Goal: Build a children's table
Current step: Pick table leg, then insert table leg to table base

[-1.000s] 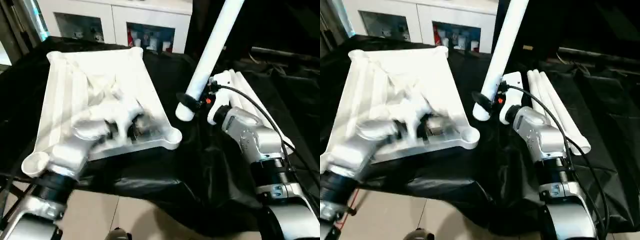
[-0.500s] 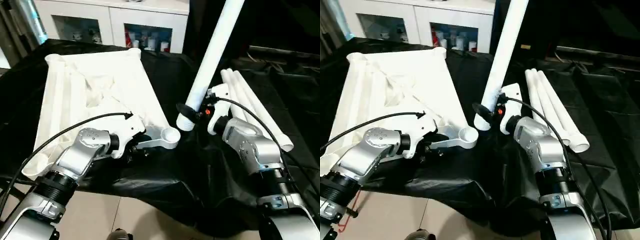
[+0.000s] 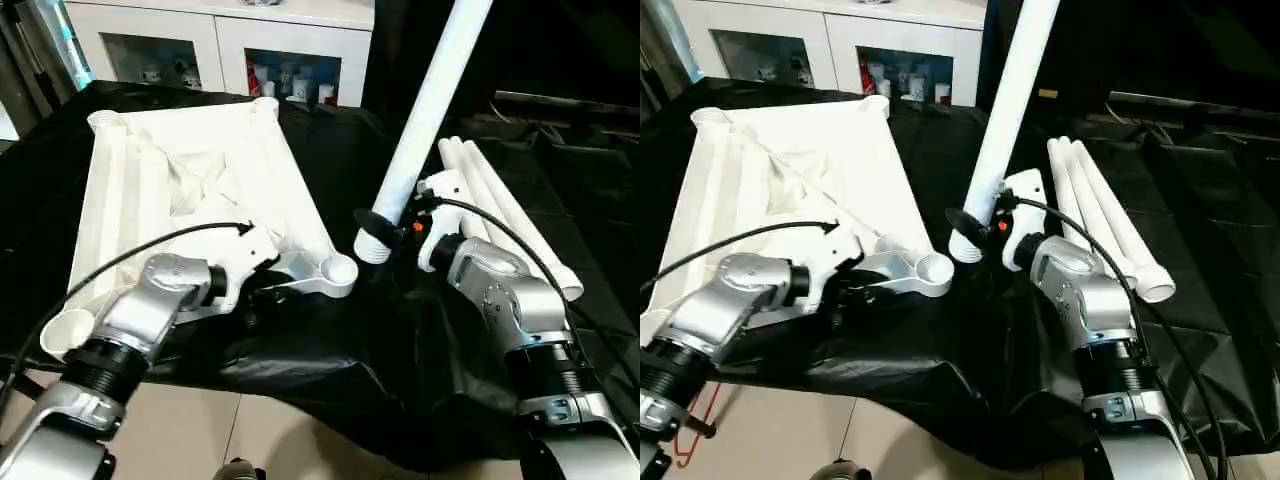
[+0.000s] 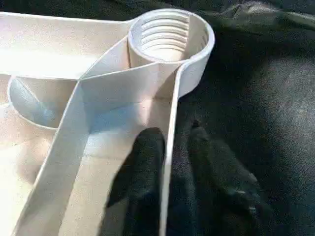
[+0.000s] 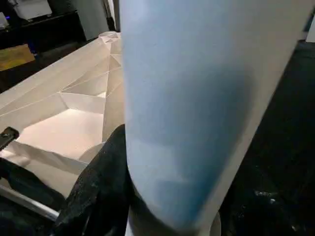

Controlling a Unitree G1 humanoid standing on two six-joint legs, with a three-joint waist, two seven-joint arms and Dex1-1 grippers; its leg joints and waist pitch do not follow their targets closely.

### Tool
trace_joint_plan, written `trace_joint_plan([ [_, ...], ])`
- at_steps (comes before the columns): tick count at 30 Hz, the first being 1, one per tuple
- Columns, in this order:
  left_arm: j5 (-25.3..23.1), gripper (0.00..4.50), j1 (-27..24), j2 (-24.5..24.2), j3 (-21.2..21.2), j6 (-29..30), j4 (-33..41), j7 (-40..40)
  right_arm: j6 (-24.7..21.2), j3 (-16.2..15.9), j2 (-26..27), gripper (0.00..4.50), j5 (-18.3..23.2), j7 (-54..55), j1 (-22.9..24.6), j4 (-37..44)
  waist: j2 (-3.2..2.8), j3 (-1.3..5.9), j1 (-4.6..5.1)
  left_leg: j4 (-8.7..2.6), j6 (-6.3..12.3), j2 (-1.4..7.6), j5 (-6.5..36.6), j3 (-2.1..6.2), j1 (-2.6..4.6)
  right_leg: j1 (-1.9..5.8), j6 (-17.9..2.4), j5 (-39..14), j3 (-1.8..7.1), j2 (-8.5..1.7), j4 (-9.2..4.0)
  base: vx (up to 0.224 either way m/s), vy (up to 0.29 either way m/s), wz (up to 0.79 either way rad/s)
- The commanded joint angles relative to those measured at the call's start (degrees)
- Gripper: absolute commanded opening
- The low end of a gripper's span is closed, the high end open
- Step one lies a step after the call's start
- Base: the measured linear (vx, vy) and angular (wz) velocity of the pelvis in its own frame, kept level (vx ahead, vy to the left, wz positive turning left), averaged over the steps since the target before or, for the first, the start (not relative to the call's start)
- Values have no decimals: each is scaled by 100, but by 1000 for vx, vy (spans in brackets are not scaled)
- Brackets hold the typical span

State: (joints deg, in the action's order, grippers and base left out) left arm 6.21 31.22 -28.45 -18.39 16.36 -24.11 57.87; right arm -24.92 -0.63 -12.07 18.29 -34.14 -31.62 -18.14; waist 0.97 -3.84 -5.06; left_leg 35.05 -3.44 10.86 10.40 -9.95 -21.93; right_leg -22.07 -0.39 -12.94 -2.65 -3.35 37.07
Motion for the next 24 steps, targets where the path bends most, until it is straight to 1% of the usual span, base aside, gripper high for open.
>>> trace_joint_plan([
  [1,-78,74,61,-3,-14,-39,-111,90,-68,-44,-77,191,-15,-27,25,211,-128,467,4,-429,-233,220,673,74,147,272,-1435,548,263,-446,-343,0,0,0],
  [2,-89,74,73,3,-6,-52,-152,105,-74,-47,-79,191,-17,-35,27,217,-125,468,0,-429,-225,219,659,75,141,280,-1441,576,265,-453,-343,0,0,0],
  [3,-115,54,90,-6,-16,-71,-203,124,-80,-52,-83,191,-20,-47,28,221,-125,466,-1,-428,-223,217,672,72,145,276,-1442,557,266,-452,-346,0,0,0],
  [5,-130,44,103,-13,-25,-83,-237,138,-84,-54,-84,191,-24,-57,28,223,-127,461,1,-432,-237,221,738,71,150,272,-1448,492,266,-452,-353,0,0,0],
  [7,-158,14,115,-36,-57,-85,-268,180,-86,-58,-86,191,-28,-67,27,223,-130,460,-3,-439,-243,227,754,76,150,273,-1442,440,265,-458,-357,0,0,0],
  [8,-188,8,127,-58,-90,-85,-290,222,-89,-60,-90,191,-31,-85,21,220,-121,460,4,-439,-246,226,745,77,146,277,-1440,444,267,-458,-352,0,0,0],
  [10,-203,2,119,-76,-111,-76,-285,297,-96,-75,-102,191,-38,-124,10,214,-121,466,10,-436,-234,226,690,78,142,282,-1447,527,267,-459,-343,0,0,0],
  [11,-213,0,112,-85,-124,-71,-280,322,-123,-102,-118,191,-40,-167,-1,211,-103,464,15,-435,-221,224,661,73,140,282,-1458,585,266,-454,-341,0,0,0],
  [13,-227,0,110,-86,-127,-73,-287,343,-144,-120,-129,191,-40,-196,-7,210,-112,468,12,-428,-198,221,617,71,143,284,-1476,645,267,-454,-335,0,0,0],
  [14,-278,0,106,-109,-172,-86,-295,373,-208,-194,-166,191,-42,-300,-7,228,-110,459,7,-430,-168,219,660,68,141,287,-1481,568,269,-462,-350,0,0,0],
  [16,-374,0,83,-153,-295,-93,-260,480,-389,-370,-239,191,-2,-579,4,299,-102,448,6,-439,-165,223,745,75,136,301,-1450,398,268,-458,-364,0,0,0],
  [17,-404,0,65,-159,-351,-80,-211,539,-477,-459,-271,191,20,-713,7,339,-108,448,7,-442,-169,228,757,78,136,293,-1429,338,271,-465,-367,0,0,0],
  [18,-396,0,60,-116,-378,-37,-131,550,-590,-569,-311,191,46,-864,5,389,-110,452,10,-443,-169,238,761,82,144,290,-1432,350,270,-464,-359,0,0,0],
  [21,-386,0,58,-81,-389,-7,-78,551,-661,-638,-337,191,60,-957,3,420,-116,452,-7,-435,-148,238,717,74,148,272,-1497,431,273,-467,-358,0,0,0],
  [22,-377,0,83,-18,-377,-8,-59,525,-723,-696,-363,191,66,-1041,-11,440,-95,452,-6,-440,-154,239,705,75,142,279,-1500,431,269,-464,-356,0,0,0],
  [23,-351,0,155,103,-357,14,-44,491,-827,-769,-396,191,68,-1150,-53,433,-76,457,-10,-435,-149,244,709,67,155,276,-1514,432,270,-465,-357,0,0,0],
  [24,-347,0,177,139,-349,11,-43,479,-846,-798,-407,191,51,-1175,-67,417,-86,458,-21,-431,-141,244,685,66,160,273,-1521,443,270,-464,-355,0,0,0],
])
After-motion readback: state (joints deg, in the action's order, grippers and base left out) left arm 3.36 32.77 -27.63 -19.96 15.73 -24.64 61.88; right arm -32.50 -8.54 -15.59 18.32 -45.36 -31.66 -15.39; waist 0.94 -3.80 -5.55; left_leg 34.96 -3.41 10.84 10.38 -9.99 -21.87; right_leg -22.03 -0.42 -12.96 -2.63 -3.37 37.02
